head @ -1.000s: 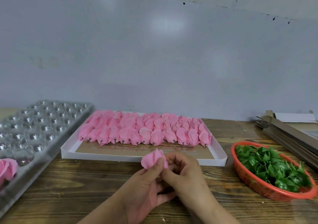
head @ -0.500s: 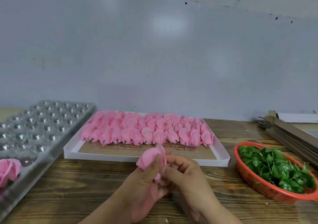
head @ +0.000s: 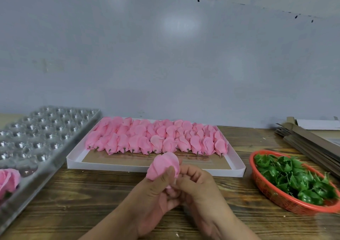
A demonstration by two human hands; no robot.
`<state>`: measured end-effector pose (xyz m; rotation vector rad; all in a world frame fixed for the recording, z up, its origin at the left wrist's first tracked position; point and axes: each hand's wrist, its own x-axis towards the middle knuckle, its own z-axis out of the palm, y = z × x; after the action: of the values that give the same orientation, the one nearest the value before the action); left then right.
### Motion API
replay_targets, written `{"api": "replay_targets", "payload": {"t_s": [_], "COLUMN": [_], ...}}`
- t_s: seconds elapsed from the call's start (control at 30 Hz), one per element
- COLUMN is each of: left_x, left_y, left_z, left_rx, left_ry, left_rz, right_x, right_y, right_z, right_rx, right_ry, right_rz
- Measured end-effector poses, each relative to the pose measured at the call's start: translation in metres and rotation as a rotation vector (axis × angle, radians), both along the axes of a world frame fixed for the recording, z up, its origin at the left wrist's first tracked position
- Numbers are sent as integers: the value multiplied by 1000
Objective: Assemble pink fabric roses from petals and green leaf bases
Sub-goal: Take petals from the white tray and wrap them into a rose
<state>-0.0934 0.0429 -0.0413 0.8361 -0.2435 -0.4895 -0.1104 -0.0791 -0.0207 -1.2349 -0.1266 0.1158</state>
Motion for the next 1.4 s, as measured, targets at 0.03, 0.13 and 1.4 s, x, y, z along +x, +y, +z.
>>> {"api": "replay_targets", "payload": {"t_s": [0.03,0.13,1.4], "left_x": [0,1,-10], "left_y": [1,1,-11], "left_z": [-1,-1,4], "left_rx": [9,23,-150], "left_ry": [13,49,331], "left_rz": [-10,-24,-19], "right_x": [0,0,-6], "right_y": [-1,-3,5], "right_z": [2,4,-8], "right_rx": [12,42,-579], "right_ry": [33,92,-406], "right_rz": [17,40,-334]}}
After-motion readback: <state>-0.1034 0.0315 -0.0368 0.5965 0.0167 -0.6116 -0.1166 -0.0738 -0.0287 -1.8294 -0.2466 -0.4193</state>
